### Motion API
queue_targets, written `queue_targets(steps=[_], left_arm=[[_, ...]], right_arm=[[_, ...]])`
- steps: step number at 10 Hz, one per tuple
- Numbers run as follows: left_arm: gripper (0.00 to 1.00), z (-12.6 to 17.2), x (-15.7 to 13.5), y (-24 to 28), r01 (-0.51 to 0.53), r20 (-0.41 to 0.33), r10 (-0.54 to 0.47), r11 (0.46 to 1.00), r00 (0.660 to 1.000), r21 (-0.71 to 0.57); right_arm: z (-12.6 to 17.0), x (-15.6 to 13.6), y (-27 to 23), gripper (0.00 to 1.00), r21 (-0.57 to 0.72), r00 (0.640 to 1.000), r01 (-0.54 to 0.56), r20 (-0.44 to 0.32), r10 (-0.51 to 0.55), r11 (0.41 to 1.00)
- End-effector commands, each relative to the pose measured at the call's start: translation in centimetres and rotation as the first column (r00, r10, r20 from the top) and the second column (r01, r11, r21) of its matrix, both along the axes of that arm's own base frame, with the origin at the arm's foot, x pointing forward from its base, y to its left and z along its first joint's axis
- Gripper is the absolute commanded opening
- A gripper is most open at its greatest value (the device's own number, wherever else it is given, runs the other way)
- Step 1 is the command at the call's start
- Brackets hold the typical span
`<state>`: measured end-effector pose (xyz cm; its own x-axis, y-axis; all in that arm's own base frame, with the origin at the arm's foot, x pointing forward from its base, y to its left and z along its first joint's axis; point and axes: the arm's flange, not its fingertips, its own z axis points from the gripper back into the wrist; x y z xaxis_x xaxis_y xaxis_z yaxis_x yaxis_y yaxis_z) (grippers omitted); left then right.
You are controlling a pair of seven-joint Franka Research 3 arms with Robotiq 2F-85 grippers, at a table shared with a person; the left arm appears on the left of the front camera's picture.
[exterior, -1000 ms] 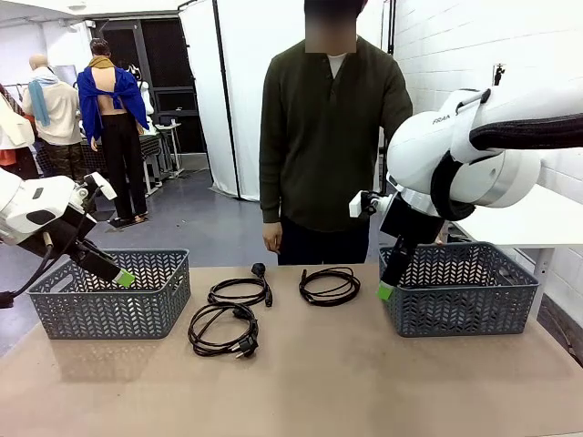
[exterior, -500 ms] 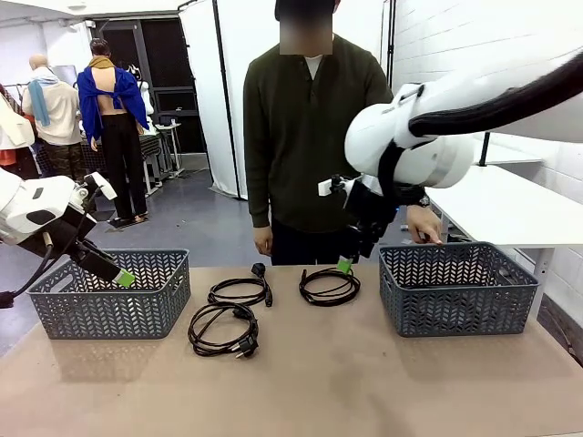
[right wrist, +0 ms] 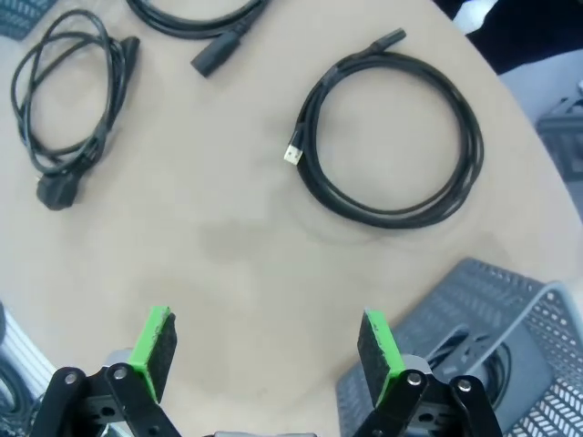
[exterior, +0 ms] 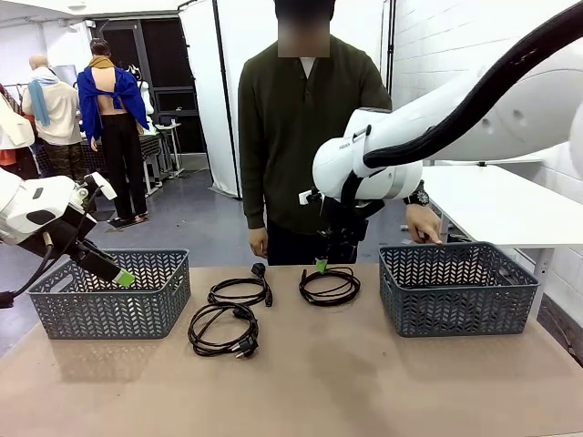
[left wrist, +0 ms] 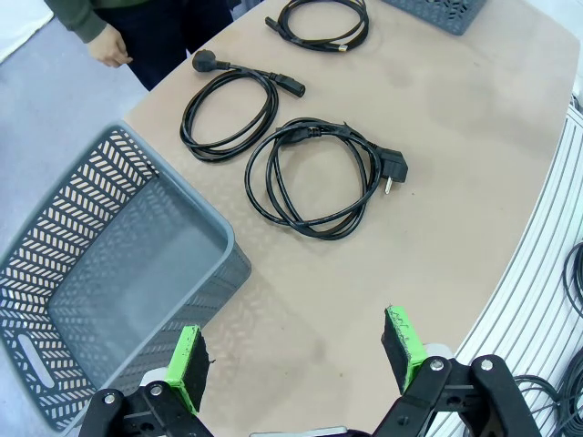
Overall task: Organize the cables according to human instructions.
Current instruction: Pick up a bundle of cables and place it in the basket indicated by the human.
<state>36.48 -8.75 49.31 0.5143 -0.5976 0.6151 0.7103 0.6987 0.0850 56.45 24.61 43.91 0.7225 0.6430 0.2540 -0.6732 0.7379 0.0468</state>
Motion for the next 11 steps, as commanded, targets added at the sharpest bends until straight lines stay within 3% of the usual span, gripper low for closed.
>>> queue_targets(steps=[1, 10, 11], left_arm=[[1.0, -0.02, 0.08, 0.07, -0.012, -0.003, 0.012, 1.0, 1.0, -0.005], [1.0, -0.02, 0.08, 0.07, -0.012, -0.003, 0.012, 1.0, 1.0, -0.005], [1.0, -0.02, 0.08, 0.07, -0.012, -0.003, 0.012, 1.0, 1.0, -0.005]], right_arm=[[0.06, 0.96, 0.67, 1.0, -0.014, 0.999, 0.027, -0.018, -0.027, 1.0], [-0.33, 0.52, 0.49, 1.0, 0.007, 1.0, 0.003, -0.015, -0.003, 1.0], [-0.47, 1.37, 1.17, 1.0, 0.029, 0.998, 0.058, -0.027, -0.057, 0.998]])
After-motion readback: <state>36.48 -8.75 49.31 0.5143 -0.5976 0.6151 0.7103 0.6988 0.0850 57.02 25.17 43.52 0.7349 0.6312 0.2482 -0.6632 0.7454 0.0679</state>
